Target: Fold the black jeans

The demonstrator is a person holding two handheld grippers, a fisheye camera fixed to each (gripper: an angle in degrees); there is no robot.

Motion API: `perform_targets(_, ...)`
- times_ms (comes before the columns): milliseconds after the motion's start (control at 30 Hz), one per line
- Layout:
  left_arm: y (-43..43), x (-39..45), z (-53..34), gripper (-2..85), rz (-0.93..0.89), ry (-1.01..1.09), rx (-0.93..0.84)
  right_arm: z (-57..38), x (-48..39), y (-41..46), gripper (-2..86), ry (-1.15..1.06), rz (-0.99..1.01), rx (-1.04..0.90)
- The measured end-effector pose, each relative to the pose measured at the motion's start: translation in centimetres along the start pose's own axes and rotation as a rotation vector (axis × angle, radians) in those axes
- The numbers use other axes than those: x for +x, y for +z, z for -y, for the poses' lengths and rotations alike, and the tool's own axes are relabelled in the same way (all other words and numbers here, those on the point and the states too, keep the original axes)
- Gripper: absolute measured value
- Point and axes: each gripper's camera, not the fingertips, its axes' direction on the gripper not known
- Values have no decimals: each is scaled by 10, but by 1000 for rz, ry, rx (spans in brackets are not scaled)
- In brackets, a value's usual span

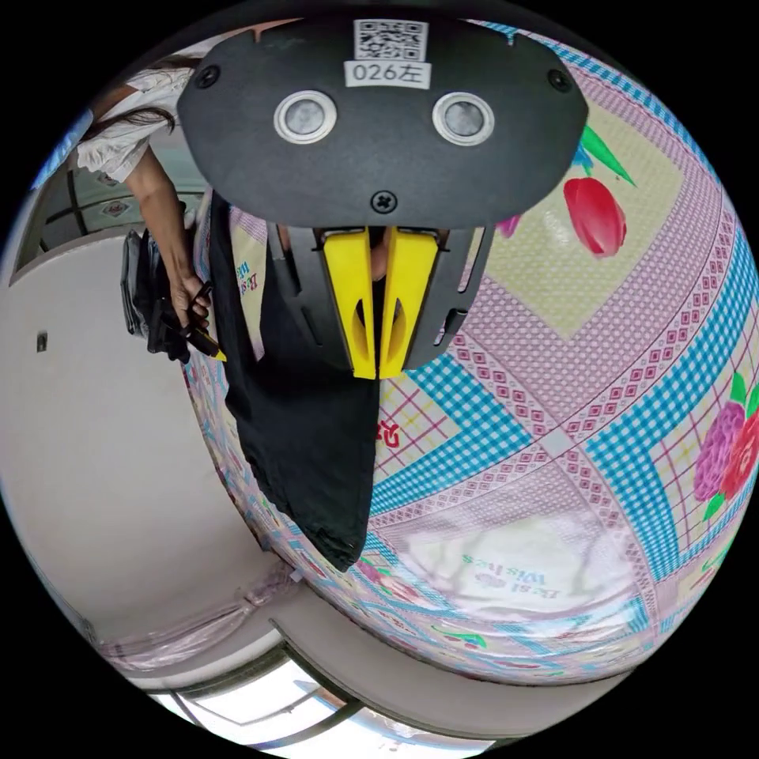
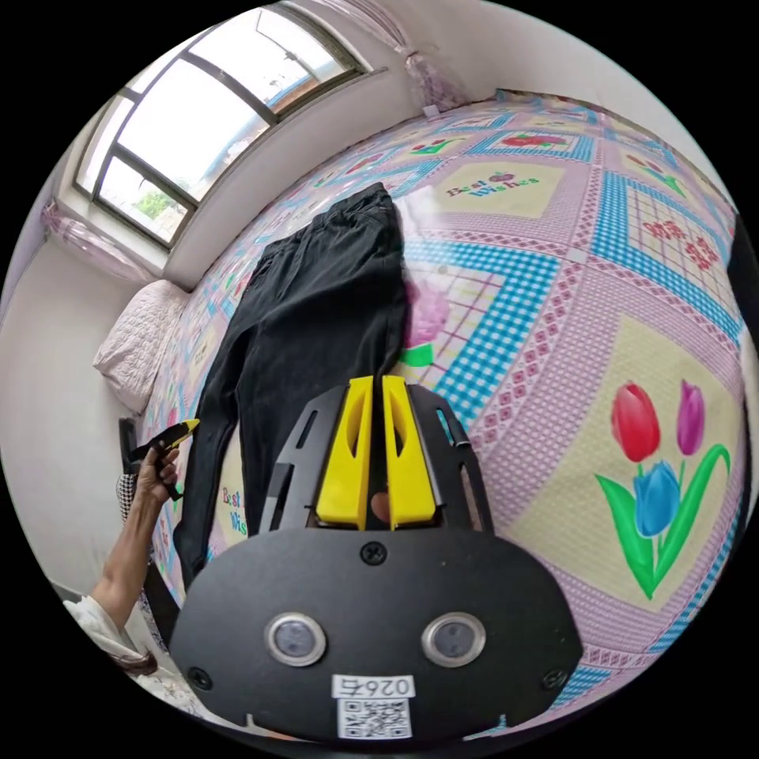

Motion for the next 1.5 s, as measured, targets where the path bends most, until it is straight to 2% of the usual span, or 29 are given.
perform_targets(233, -73, -82, -25, -6, 86, -138, 94, 41, -78, 52, -13, -93, 63, -99)
perform_targets(433, -76, -119, -54, -6, -164, -106, 64, 49, -145, 62, -10, -290, -177, -207)
perform_targets(667, -99, -133, -126, -6, -283, -69, 105, -57, -126, -34, 18, -324, -139, -69)
perform_targets(833, -126, -111, -190, 22, -176, 70, 41, -168, -112, -107, 56, -268, -17, 4)
perform_targets(1033, -132, -89, -288, 80, -39, 164, -120, -297, -100, -156, 69, -150, -213, -30)
perform_targets(1100, -128, -88, -316, 82, -59, 154, -159, -336, -94, -170, 83, -86, -299, -30)
perform_targets(1267, -102, -91, -385, 83, -162, 80, -257, -389, -83, -194, 89, 16, -348, 75)
perform_targets(1333, -97, -90, -401, 94, -177, 57, -210, -396, -74, -187, 90, 39, -344, 80)
perform_targets(1400, -93, -86, -412, 103, -179, 45, -169, -398, -66, -168, 63, 57, -331, 32)
perform_targets(1500, -83, -72, -426, 103, -143, 71, -192, -406, -87, -154, -3, -3, -420, -25)
